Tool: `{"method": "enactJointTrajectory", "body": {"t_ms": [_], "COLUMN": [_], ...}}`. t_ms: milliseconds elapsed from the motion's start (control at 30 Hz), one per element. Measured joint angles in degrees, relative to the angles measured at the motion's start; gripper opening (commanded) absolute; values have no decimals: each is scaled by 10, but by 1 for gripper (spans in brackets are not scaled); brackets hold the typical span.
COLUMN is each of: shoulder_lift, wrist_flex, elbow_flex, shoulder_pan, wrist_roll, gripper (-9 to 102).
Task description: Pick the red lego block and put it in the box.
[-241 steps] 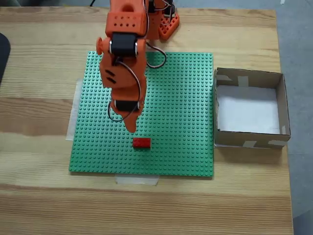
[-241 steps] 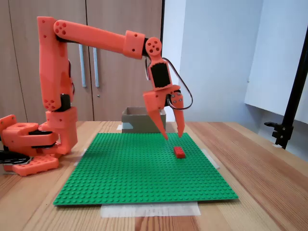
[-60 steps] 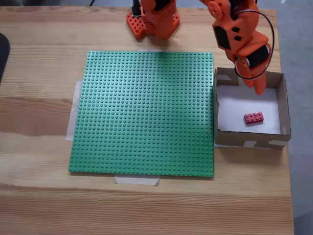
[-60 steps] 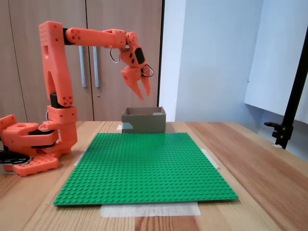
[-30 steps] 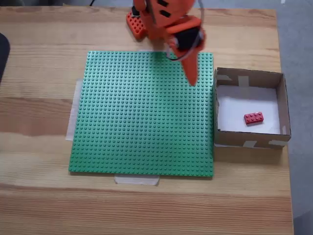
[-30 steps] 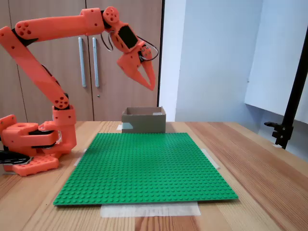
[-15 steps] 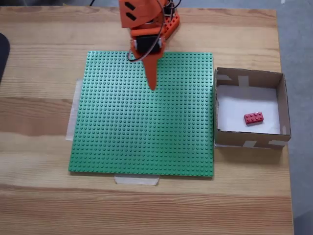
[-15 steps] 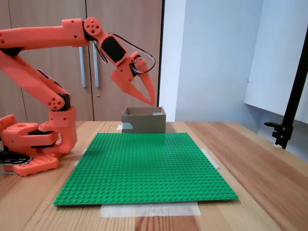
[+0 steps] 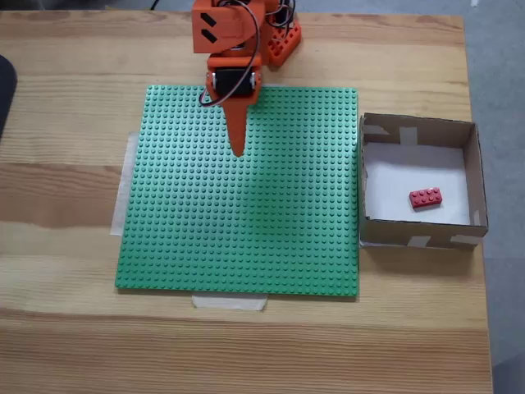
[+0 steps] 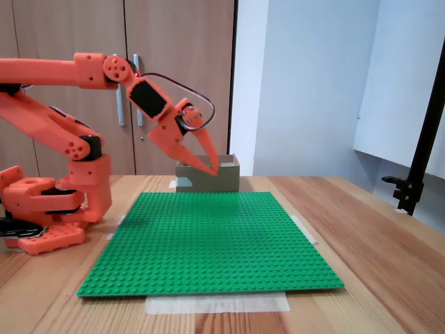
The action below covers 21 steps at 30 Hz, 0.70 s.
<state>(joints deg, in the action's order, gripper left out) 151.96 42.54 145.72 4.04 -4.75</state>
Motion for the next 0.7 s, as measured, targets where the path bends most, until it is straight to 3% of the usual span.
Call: {"method": "enactJointTrajectory", "body": {"t_ms": [700], "shoulder_lift": [183], "wrist_flex": [-26], "elbow_flex": [205], "shoulder_pan": [-9], "wrist_roll": [2], "gripper": [-1]}}
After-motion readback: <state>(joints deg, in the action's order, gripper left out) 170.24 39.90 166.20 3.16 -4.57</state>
